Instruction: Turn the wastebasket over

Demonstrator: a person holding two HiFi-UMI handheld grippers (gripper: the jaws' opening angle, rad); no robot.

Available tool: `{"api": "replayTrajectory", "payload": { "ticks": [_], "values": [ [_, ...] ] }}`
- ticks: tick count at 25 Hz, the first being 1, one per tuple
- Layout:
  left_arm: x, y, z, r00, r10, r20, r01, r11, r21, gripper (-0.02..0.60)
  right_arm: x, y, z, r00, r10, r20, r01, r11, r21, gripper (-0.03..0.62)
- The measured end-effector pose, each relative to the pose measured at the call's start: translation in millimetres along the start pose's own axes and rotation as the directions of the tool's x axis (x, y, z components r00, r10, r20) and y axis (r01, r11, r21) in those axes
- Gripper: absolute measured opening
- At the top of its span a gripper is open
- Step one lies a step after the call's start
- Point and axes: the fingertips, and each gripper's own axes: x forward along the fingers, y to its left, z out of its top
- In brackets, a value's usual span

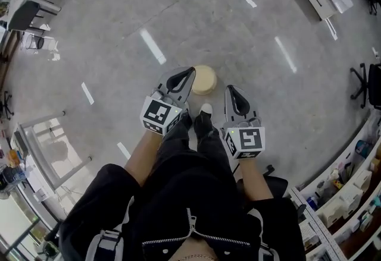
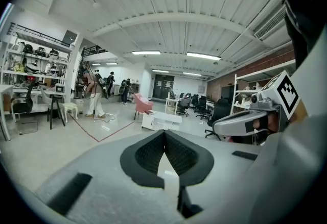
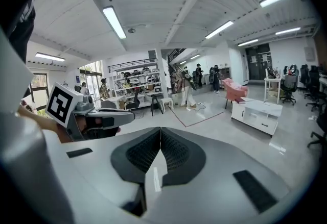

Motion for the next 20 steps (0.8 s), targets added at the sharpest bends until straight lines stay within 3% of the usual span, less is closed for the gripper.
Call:
{"api": "replayTrajectory", "payload": {
  "ticks": [7,11,20],
  "values": [
    [1.4,-1.9,-15.9,1.000,-0.002,-0.004,0.002,1.000,0.006,0.005,5.0,-0.7,-14.3,1.000,0.015,-0.002,-0.015,1.000,0.008,0.011],
    [-3.0,1.5,-35.4,0.999,-0.035,0.001,0.035,0.999,0.034,0.005,15.0,14.3,-31.2,0.999,0.034,-0.004,-0.034,0.998,-0.044,0.011],
    [-8.0,22.3,-134.7,0.998,-0.052,0.030,0.049,0.995,0.085,0.005,42.8,7.0,-111.4,0.998,-0.027,0.062,0.032,0.995,-0.090,0.011]
  ]
}}
